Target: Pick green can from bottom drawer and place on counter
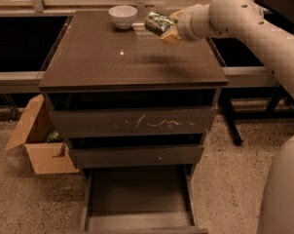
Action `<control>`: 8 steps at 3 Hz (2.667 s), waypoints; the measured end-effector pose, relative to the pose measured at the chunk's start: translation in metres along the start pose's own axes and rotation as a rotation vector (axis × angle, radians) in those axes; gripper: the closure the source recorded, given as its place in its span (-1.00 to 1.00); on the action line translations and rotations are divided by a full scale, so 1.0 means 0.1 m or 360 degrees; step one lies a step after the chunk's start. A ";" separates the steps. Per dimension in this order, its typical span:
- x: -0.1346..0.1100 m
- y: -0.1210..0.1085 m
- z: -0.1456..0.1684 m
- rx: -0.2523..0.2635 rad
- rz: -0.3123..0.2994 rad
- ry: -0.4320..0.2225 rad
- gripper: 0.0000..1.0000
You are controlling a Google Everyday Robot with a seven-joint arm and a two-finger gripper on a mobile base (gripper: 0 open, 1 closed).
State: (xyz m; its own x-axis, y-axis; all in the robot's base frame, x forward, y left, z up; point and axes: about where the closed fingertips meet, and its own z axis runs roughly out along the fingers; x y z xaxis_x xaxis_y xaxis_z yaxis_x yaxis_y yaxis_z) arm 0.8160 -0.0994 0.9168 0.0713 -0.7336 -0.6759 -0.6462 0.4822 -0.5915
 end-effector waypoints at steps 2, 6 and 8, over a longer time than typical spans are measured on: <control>0.18 0.34 0.02 -0.0124 0.0524 0.0055 1.00; 0.56 0.54 0.02 -0.0233 0.0827 0.0205 -0.22; 0.64 0.53 0.01 -0.0270 0.0820 0.0263 -1.00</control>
Offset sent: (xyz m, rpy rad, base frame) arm -0.0324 0.0008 -0.0542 0.3397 0.3470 -0.1849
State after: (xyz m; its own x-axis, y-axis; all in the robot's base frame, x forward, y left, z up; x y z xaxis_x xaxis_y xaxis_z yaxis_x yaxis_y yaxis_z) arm 0.7871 -0.1204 0.8423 -0.3965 -0.4957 -0.7727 -0.6802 0.7239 -0.1153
